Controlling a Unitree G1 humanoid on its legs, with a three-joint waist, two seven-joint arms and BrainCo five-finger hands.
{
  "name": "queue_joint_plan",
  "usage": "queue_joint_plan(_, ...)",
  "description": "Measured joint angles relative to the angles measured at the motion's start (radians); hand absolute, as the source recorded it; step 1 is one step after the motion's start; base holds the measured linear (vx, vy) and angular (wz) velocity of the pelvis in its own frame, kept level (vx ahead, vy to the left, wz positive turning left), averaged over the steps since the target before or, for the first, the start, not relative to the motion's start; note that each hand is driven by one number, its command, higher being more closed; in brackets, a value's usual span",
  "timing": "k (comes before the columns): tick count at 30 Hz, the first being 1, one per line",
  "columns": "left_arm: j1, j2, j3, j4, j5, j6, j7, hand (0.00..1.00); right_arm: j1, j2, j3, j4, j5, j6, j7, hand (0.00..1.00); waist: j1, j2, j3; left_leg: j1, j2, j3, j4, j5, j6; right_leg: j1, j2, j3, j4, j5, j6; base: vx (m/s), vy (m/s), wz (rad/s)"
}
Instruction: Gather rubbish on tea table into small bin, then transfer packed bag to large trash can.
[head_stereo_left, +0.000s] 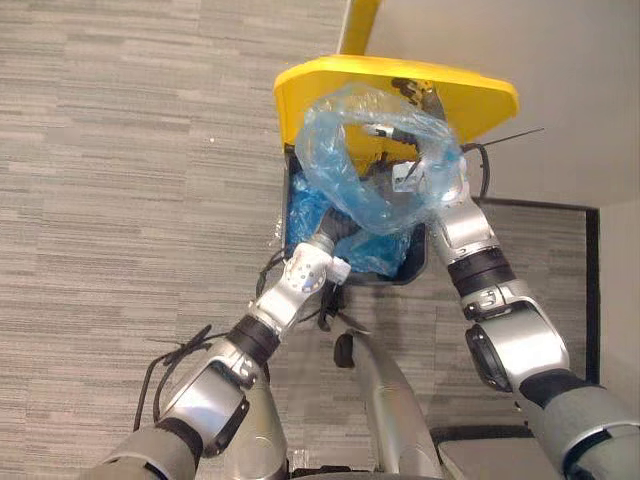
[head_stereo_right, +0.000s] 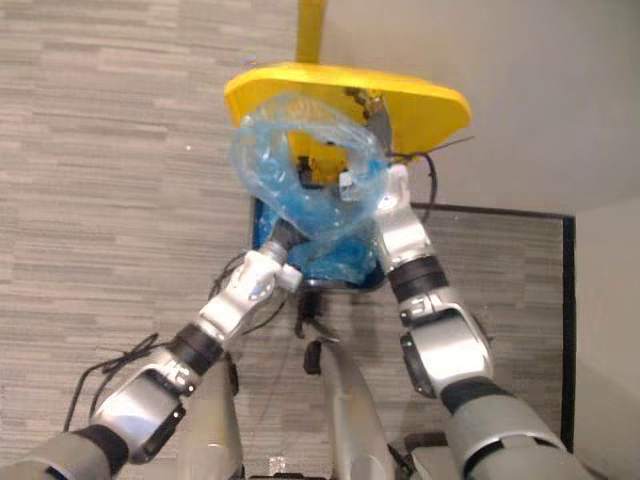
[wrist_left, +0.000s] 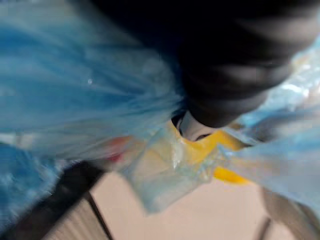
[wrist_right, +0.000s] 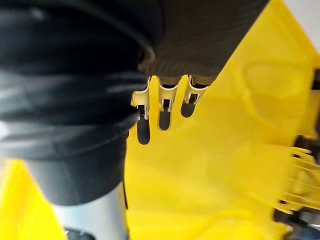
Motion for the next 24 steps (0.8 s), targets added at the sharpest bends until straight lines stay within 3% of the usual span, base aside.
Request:
queue_joint_plan(9,-0.029,-0.021,0.079,0.153,0.107,0.052,0.015,1.0,-0.048,0.026,0.005,-0.01,0.001,-0.001,-0.026,0.0,-0.015,0.0,0.007,-0.084,-0.002,0.006,0.055,-0.021,0.007,-0.086,-0.014,0.008,0.047,0.002,-0.004,-0.02,0.003,-0.04)
queue_joint_plan(10,-0.029,-0.027,0.103,0.171,0.131,0.059,0.015,0.0,-0.052,0.026,0.014,-0.012,0.001,-0.001,-0.028,0.0,-0.017,0.0,0.007,-0.091,-0.001,0.005,0.064,-0.029,0.011,-0.093,-0.014,0.007,0.054,0.001,-0.005,-0.03,0.018,-0.01)
queue_joint_plan(19,-0.032,-0.069,0.188,0.235,0.291,0.121,0.016,0.0,-0.079,0.026,0.05,-0.039,0.003,0.0,-0.029,0.0,-0.047,0.0,0.007,-0.11,-0.019,0.015,0.07,-0.032,0.017,-0.118,-0.034,0.016,0.071,-0.005,-0.005,-0.01,0.007,0.01)
queue_joint_plan(24,-0.033,-0.087,0.223,0.236,0.312,0.126,0.019,0.0,-0.083,0.026,0.077,-0.039,0.002,0.002,-0.023,0.0,-0.051,0.0,0.007,-0.095,-0.022,0.03,0.07,-0.033,0.018,-0.115,-0.038,0.027,0.08,-0.005,-0.005,0.0,-0.001,-0.02)
